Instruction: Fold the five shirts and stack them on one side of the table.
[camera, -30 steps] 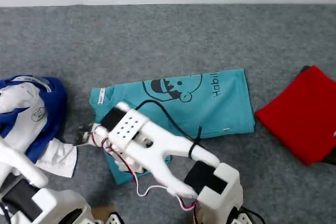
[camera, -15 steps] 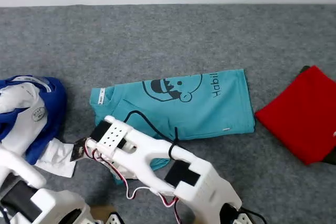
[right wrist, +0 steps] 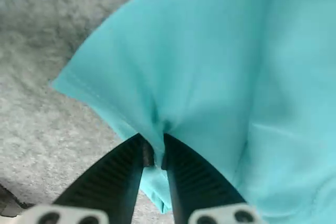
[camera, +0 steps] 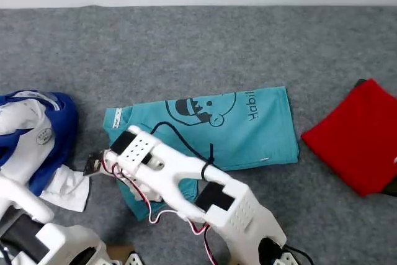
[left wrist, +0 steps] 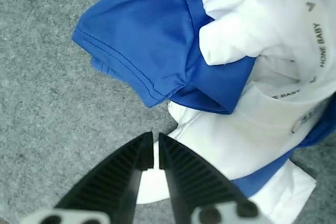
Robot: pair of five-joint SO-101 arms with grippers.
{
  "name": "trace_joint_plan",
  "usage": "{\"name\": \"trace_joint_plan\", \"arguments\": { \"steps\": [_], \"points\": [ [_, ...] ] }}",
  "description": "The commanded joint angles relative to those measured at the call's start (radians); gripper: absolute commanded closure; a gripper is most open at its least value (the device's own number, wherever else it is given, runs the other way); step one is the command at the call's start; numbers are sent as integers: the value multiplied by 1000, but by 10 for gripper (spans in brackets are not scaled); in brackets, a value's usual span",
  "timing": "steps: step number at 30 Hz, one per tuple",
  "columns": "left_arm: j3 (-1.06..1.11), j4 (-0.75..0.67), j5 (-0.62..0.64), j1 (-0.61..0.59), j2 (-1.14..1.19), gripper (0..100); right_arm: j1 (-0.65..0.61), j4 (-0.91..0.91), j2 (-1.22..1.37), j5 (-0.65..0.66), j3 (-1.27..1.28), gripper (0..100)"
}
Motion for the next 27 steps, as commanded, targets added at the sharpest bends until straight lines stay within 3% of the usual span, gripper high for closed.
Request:
{"name": "trace_joint_plan", "arguments": {
  "steps": [1, 8, 15, 22, 27],
  "points": [
    [-7, -15, -12, 0, -6, 963, 47, 28, -128, 12, -40, 988],
    [-5, -17, -14, 17, -6, 963, 162, 41, -160, 12, -226, 988],
    [-5, -15, -14, 46, -6, 963, 272, 39, 7, 9, -422, 983],
    [-5, -15, -14, 49, -6, 963, 355, 38, 145, 2, -562, 798],
    [-4, -15, -14, 49, -5, 963, 401, 30, 278, -25, -655, 787]
  ]
}}
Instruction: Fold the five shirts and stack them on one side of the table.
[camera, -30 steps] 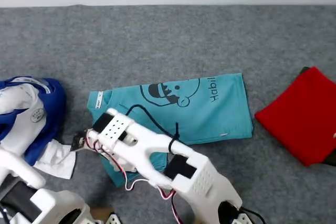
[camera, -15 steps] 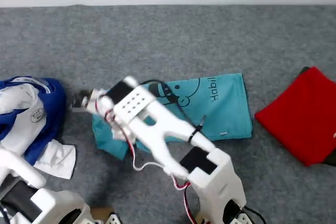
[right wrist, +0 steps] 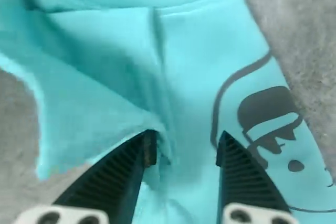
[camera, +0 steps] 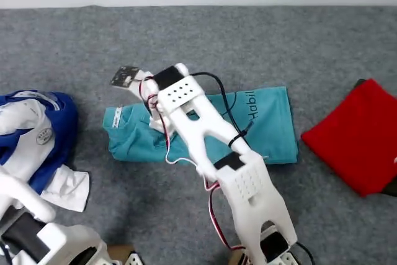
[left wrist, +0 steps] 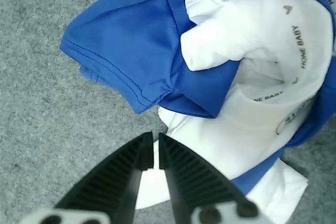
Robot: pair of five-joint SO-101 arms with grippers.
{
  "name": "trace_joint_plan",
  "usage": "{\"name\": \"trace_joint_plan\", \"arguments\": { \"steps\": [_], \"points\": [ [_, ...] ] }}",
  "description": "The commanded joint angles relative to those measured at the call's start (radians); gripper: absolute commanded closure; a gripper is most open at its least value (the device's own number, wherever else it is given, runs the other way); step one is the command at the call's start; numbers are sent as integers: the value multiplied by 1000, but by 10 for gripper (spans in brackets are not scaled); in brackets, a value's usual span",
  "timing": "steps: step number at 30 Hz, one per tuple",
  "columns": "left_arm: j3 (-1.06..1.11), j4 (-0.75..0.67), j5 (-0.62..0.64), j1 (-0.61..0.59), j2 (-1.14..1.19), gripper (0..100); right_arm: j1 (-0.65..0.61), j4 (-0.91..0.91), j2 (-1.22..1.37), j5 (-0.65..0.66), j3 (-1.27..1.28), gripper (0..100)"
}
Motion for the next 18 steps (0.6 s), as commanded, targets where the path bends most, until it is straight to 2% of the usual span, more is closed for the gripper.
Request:
{"name": "trace_joint_plan", "arguments": {
  "steps": [1, 7, 10, 12, 14, 18],
  "points": [
    [-4, -15, -14, 8, -5, 963, 45, 1, 65, -15, -114, 787],
    [-4, -15, -14, 8, -5, 963, 77, 116, 156, -18, -341, 789],
    [-4, -17, -14, 9, -5, 963, 65, 229, 147, -18, -493, 790],
    [-4, -17, -14, 9, -5, 963, 59, 234, 116, -18, -531, 792],
    [-4, -17, -14, 9, -5, 963, 48, 232, 59, -18, -529, 828],
    [-4, -17, -14, 31, -5, 963, -27, 232, -70, -15, -405, 965]
  ]
}}
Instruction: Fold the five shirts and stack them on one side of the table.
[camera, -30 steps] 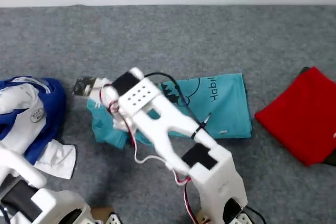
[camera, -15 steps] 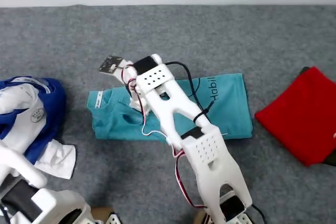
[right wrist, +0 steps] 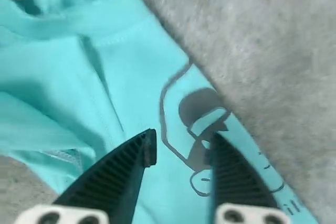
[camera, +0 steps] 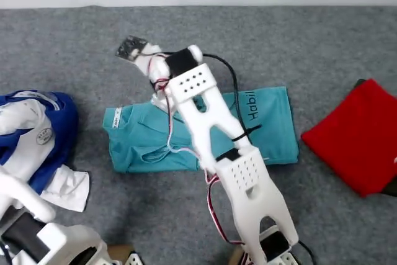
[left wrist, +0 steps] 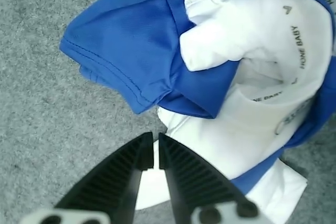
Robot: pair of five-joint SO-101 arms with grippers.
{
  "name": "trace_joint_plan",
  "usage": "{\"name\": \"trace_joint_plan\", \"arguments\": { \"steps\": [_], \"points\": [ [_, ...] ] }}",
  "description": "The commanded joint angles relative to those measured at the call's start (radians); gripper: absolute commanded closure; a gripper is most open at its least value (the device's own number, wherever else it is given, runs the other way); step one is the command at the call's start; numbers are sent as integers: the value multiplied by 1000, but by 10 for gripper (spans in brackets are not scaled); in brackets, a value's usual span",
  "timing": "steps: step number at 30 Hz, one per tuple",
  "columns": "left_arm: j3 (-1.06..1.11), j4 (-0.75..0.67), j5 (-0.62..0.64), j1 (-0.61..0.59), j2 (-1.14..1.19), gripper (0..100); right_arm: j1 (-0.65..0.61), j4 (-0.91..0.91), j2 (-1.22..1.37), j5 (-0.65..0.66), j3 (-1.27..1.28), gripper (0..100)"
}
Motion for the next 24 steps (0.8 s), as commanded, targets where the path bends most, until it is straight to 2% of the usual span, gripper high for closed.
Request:
{"name": "trace_joint_plan", "arguments": {
  "steps": [1, 8, 13, 16, 19, 21, 24],
  "points": [
    [-4, -17, -15, 28, -5, 963, -74, 47, -188, -6, 100, 990],
    [-4, -17, -14, 52, -5, 963, -240, 42, -453, -12, 559, 988],
    [-4, -17, -9, 64, -5, 963, -338, -2, -455, -15, 735, 988],
    [-4, -17, -9, 77, -5, 963, -326, -87, -390, -6, 749, 988],
    [-4, -17, -9, 78, -5, 963, -254, -213, -300, 9, 744, 988],
    [-4, -15, -9, 77, -5, 963, -194, -285, -239, 71, 713, 988],
    [-4, -12, -9, 75, -5, 963, -124, -340, -160, 100, 588, 988]
  ]
}}
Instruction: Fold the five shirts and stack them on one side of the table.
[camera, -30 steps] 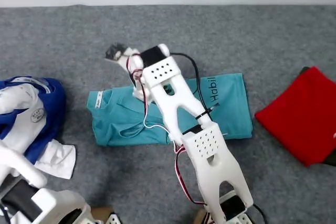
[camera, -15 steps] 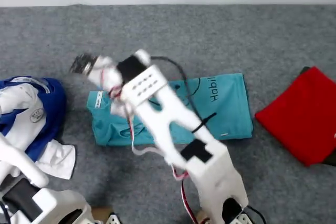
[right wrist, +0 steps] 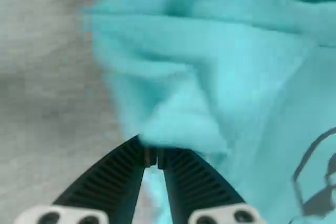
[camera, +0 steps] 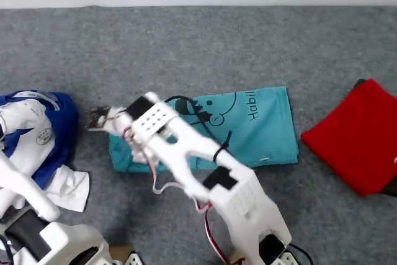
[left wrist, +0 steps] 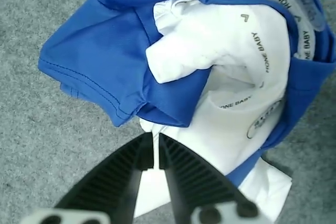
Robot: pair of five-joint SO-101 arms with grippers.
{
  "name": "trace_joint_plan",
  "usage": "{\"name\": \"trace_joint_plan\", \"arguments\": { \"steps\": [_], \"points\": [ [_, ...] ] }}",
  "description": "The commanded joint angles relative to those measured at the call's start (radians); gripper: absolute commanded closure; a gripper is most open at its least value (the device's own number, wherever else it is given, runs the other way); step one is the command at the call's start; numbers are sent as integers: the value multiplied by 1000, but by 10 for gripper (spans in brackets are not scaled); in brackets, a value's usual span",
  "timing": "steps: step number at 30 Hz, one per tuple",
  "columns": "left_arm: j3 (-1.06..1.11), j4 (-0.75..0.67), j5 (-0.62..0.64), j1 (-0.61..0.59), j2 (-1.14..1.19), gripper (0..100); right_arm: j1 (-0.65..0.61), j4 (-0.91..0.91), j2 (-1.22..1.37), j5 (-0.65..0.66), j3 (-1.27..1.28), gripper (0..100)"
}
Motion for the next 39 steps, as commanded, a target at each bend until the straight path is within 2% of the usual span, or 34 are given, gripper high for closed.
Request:
{"name": "trace_joint_plan", "arguments": {
  "steps": [1, 8, 17, 19, 23, 30, 36, 39],
  "points": [
    [1, -12, -8, 3, -5, 963, 91, -51, 54, 31, -209, 988],
    [12, -12, -9, 6, -5, 963, 117, -4, 269, 32, -491, 989],
    [5, -9, -12, 9, -15, 963, 111, 338, 305, 26, -856, 989],
    [5, 3, -12, 11, -15, 963, 142, 337, 291, -21, -881, 989],
    [2, 95, -69, 60, -18, 963, 186, 335, 200, -81, -787, 989],
    [-4, 198, -74, 112, -152, 963, 306, 334, -107, -173, -358, 989],
    [-4, 278, -112, 146, -267, 963, 513, 331, -260, -281, -180, 985],
    [13, 288, -117, 144, -276, 963, 613, 331, -260, -321, -141, 912]
  ]
}}
